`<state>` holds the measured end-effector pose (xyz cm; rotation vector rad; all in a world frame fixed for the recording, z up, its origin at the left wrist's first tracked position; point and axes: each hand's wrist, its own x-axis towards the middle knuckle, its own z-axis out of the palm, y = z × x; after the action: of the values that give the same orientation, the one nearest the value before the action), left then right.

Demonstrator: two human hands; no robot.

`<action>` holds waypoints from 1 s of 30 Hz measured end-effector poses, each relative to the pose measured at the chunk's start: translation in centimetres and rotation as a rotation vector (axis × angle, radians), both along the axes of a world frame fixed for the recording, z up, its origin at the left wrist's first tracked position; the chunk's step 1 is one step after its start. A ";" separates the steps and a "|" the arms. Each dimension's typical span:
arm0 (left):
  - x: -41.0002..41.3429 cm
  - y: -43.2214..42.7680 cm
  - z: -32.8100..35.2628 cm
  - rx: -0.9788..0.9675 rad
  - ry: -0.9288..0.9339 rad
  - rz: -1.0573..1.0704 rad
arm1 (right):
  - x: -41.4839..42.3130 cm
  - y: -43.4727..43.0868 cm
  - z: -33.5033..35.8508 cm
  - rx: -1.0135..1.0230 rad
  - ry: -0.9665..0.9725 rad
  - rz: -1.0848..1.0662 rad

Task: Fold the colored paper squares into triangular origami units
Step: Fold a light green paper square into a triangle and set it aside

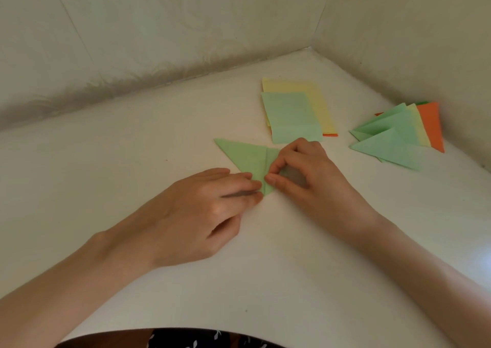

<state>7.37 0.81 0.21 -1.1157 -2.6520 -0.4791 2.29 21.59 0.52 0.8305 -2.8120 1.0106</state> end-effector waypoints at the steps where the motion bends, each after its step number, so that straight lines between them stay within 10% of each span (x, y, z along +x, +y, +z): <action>1: 0.0 0.0 0.0 -0.001 -0.002 0.005 | 0.0 0.0 -0.1 0.001 0.006 -0.001; 30: 0.2 0.5 0.2 -0.052 -0.072 0.067 | -0.3 0.6 0.0 0.090 0.020 -0.049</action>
<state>7.56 1.28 0.40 -1.0385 -2.7691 -0.4486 2.00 22.14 0.56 0.7705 -2.8646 0.8702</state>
